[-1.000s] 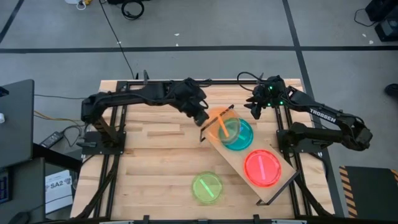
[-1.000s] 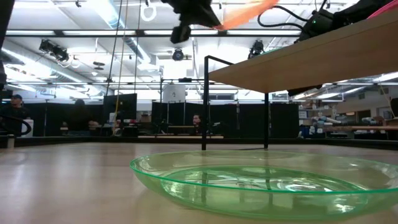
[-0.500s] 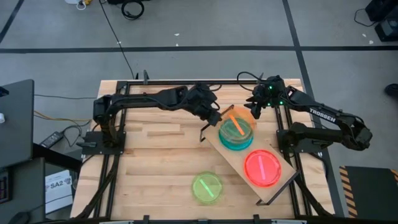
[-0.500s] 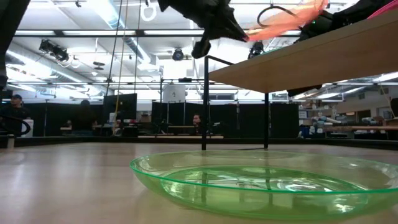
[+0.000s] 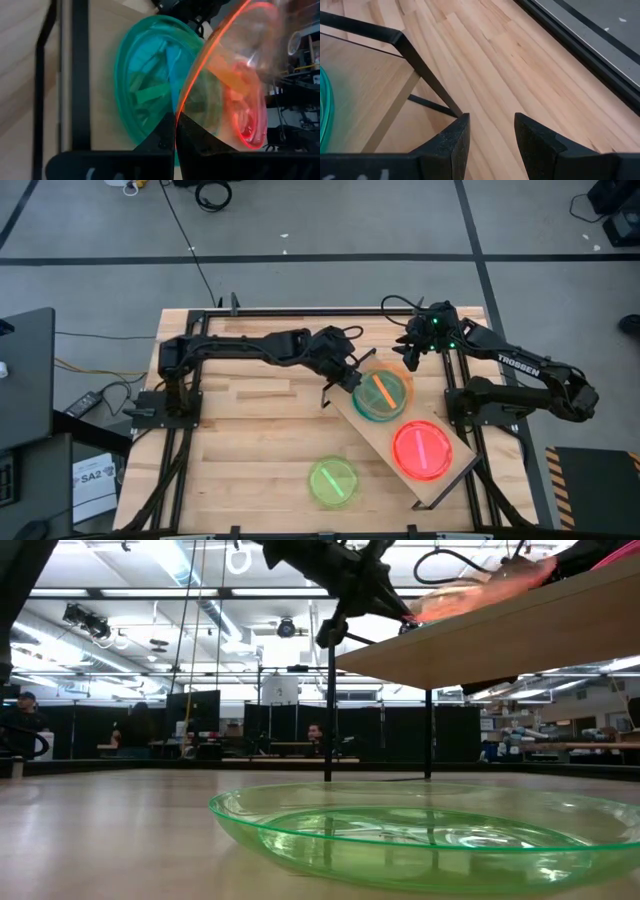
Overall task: Place and stack plates onto a shelf
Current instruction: Stack the orange plate on top of the blue plate on the shelf
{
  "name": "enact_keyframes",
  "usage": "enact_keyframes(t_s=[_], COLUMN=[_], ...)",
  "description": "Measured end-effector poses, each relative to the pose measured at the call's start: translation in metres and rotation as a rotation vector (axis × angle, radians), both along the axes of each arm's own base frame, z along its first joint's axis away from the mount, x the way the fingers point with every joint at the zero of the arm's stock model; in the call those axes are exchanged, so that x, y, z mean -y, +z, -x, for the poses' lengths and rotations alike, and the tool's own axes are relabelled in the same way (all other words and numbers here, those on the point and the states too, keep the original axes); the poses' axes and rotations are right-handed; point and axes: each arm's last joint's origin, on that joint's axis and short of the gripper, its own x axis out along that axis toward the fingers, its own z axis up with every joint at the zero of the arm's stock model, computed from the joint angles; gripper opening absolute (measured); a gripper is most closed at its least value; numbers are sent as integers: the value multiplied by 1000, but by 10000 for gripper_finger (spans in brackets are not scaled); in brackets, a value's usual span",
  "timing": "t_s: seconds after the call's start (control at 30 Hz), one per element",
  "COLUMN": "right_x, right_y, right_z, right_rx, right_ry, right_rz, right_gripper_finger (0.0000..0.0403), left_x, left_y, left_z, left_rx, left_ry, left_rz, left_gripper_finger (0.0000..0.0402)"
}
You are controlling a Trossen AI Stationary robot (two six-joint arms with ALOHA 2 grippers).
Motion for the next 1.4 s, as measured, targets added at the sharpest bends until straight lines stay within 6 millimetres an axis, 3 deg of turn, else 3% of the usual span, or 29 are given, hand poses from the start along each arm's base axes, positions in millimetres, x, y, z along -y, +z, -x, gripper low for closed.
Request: enact_keyframes(t_s=[0.83,1.4], right_x=[0,0], right_y=[0,0], right_z=[0,0], right_rx=[0,-1], right_ry=[0,0], right_rz=[0,0], right_gripper_finger=[161,161], left_x=[-2,-2], left_y=[-3,-3], left_z=[-1,-1], left_rx=[-8,-9], left_ry=[8,9], left_rz=[-6,-7], left_gripper_finger=[43,137])
